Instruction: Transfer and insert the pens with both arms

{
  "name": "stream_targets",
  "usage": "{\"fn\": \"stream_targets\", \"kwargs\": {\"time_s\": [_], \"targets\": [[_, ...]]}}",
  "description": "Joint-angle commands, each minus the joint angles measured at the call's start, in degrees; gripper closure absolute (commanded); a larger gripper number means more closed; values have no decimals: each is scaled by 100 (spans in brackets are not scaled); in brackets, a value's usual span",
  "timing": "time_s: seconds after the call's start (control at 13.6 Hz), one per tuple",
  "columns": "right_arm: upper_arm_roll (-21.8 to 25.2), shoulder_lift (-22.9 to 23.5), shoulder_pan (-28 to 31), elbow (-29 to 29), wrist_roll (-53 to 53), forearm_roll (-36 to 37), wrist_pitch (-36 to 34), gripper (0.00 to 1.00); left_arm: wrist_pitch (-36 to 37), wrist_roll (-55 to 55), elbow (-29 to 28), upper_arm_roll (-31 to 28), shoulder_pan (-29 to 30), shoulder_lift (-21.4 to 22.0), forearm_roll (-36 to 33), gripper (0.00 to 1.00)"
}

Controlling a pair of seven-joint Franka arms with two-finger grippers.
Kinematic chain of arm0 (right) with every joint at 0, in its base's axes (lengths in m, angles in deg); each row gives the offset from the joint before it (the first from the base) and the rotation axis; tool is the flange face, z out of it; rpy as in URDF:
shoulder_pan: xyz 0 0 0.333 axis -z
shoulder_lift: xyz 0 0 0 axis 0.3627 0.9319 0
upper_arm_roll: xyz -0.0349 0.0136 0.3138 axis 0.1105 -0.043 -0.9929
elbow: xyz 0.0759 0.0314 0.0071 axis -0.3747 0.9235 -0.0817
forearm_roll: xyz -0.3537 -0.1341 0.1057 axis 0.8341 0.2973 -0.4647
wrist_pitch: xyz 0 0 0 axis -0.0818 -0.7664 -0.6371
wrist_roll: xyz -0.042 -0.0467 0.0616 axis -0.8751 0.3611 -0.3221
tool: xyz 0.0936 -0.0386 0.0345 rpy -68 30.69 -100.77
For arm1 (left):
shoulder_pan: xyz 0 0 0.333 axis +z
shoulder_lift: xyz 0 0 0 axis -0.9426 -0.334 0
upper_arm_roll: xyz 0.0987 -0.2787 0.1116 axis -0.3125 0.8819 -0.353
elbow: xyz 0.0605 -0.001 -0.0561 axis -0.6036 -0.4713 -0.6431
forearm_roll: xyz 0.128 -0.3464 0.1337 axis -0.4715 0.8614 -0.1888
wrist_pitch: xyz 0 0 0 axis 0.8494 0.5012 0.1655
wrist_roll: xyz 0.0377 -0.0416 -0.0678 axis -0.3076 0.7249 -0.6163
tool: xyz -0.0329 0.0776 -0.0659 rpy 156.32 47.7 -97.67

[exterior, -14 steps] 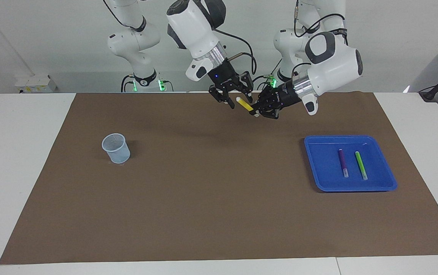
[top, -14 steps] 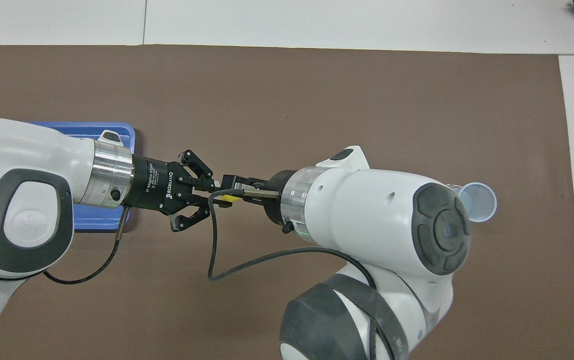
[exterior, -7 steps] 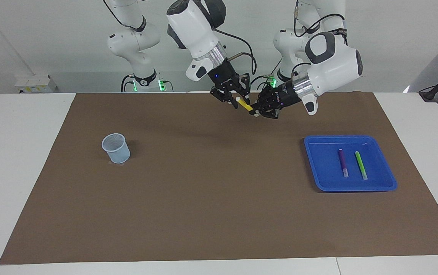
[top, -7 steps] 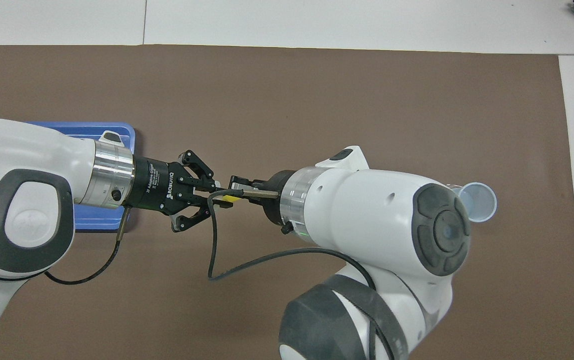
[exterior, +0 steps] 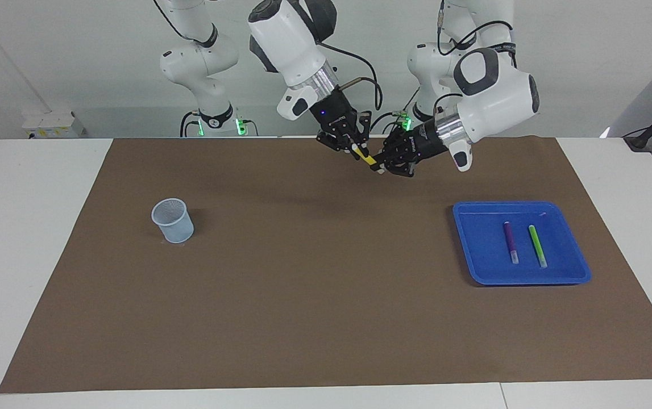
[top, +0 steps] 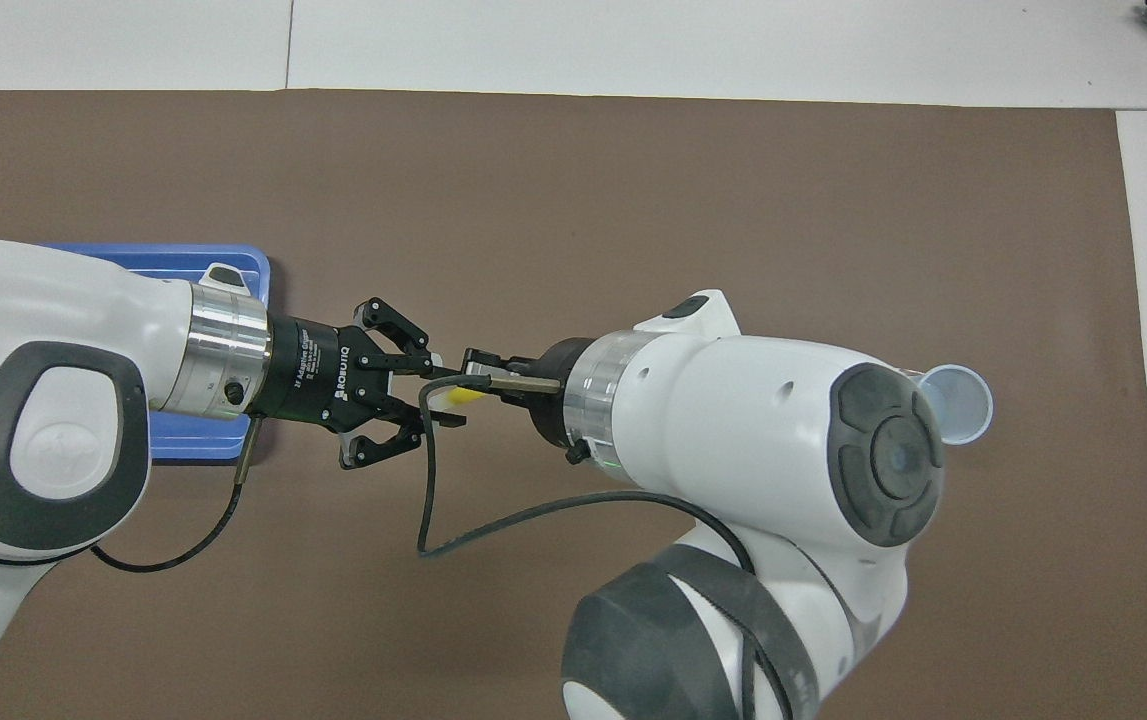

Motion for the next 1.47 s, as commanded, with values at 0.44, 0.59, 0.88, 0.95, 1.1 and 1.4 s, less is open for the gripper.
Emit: {"fn": "stream_targets", "kwargs": {"time_s": [0.44,0.59,0.88,0.95,1.1,1.4], "targets": [[13,-192,1357,-84,2518,1147,-1827,100,-81,709,-400,-49,-15,454,-301,39],[13,-228,1858,-102,3388,1797,-2276,100,-45,1552,-444,-49,3,463,-845,42],[4,-263,2947,3,5278,2442,-2463,100,209,3486,-489,-58,90,507,-2338,43],[4,-280,3168,99,5674,2442,-2419,100,236,3960,-489,-67,204,507,-2707,44],[4,-412,3564,388,5993,2442,-2348,100,350,5205,-489,-76,546,516,-3183,45],[4,-676,3776,1118,6012,2442,-1962,100,246,7842,-524,-76,1485,455,-4054,46]]}}
